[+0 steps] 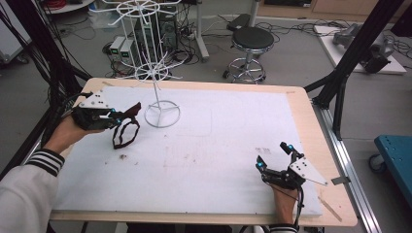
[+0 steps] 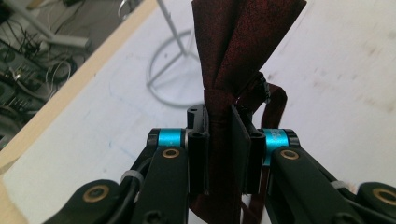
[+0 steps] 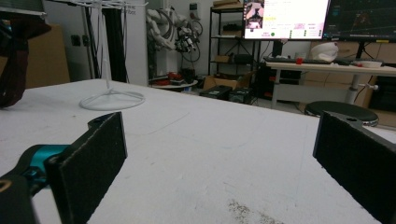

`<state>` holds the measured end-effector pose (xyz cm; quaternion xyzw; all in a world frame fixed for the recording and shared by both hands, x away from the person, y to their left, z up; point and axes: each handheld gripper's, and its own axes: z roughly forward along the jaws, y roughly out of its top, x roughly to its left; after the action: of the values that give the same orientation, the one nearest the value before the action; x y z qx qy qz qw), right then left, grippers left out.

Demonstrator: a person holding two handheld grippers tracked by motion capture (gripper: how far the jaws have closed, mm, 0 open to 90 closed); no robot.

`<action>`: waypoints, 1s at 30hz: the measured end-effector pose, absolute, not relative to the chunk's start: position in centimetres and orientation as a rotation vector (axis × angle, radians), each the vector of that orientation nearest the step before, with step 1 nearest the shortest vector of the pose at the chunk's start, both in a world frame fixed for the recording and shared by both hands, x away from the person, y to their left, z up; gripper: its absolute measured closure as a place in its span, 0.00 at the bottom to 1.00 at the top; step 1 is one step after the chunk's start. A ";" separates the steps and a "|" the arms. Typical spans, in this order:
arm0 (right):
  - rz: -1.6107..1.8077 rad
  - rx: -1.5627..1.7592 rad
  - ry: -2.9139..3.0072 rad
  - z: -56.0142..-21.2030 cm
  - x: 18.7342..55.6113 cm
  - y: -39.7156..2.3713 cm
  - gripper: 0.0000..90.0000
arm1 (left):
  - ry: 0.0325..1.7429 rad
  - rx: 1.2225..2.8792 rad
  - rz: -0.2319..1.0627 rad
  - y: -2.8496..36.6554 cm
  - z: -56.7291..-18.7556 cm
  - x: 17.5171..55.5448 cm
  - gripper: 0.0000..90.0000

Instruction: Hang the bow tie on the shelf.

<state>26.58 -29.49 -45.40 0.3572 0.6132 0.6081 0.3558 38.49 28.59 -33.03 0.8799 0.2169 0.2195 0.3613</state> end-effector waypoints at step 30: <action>1.566 0.918 1.583 -45.4 26.6 -29.5 0.02 | 0.512 1.933 0.580 29.8 -27.6 36.7 0.86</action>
<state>26.60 -29.49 -45.41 0.3560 0.6136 0.6071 0.3581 36.74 29.78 -27.65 0.8011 0.2122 0.2405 0.5054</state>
